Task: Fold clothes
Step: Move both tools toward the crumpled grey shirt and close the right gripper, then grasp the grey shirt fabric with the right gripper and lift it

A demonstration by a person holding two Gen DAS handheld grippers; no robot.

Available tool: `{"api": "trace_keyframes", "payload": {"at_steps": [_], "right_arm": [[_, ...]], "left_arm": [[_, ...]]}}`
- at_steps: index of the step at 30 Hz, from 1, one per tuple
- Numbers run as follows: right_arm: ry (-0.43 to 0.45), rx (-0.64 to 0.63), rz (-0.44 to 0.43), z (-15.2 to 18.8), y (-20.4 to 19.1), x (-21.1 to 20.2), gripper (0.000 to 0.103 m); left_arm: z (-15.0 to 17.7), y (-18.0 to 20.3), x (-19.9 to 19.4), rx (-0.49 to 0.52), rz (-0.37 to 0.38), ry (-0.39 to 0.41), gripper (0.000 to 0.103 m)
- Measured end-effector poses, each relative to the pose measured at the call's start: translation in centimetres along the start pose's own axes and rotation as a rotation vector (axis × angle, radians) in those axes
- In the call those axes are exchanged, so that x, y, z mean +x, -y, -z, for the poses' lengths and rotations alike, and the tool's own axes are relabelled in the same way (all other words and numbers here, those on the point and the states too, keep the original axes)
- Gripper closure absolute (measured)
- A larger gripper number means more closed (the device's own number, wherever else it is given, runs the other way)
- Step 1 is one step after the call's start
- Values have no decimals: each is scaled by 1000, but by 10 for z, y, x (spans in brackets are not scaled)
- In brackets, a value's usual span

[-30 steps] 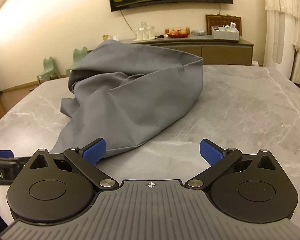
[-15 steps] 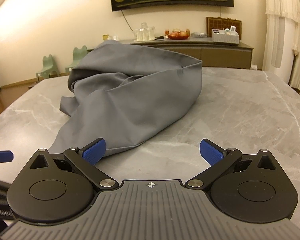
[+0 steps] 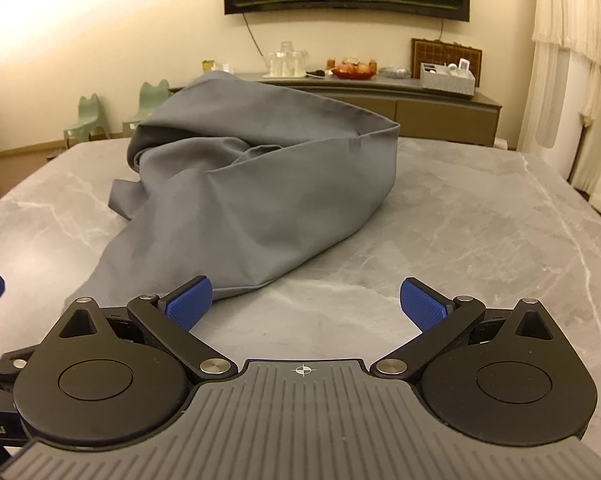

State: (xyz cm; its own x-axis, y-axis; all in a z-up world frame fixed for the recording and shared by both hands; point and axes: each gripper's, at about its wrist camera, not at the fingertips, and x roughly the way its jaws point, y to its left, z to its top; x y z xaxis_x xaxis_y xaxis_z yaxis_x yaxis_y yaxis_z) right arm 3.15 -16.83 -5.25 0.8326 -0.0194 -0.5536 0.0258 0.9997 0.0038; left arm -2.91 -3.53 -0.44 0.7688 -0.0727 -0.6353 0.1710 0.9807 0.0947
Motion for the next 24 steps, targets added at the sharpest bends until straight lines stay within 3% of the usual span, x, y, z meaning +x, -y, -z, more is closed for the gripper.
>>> {"api": "trace_keyframes", "payload": {"at_steps": [8, 10, 11, 12, 13, 14, 15, 16, 18, 22, 23, 24], "right_arm": [[7, -9, 11, -3, -2, -8, 3], [2, -15, 14, -3, -2, -10, 11], [0, -18, 16, -3, -3, -11, 13], [-4, -17, 9, -3, -4, -12, 23], [-8, -14, -2, -4, -5, -13, 40], [-12, -11, -12, -6, -6, -15, 51], [-15, -9, -23, -7, -8, -16, 75], [-19, -6, -34, -8, -9, -17, 93], [-27, 0, -56, -11, -12, -20, 101], [-42, 11, -100, -16, -18, -25, 102], [-41, 6, -98, -17, -20, -24, 101], [-41, 8, -98, -19, -20, -20, 93]], "left_arm": [[1, -3, -5, -24, 15, 16, 0], [1, -6, -6, -35, 26, 14, 5], [1, -7, -7, -40, 31, 13, 18], [1, -8, -8, -46, 37, 12, 42], [1, -9, -8, -51, 43, 11, 55], [1, -11, -7, -57, 51, 2, 78], [1, -14, -6, -64, 62, -4, 96], [1, -17, -5, -73, 72, -7, 103], [-4, -23, 1, -85, 70, 5, 103], [-17, -36, 14, -105, 54, 37, 103], [-21, -40, 17, -110, 50, 45, 99], [-24, -43, 20, -115, 46, 52, 85]]}}
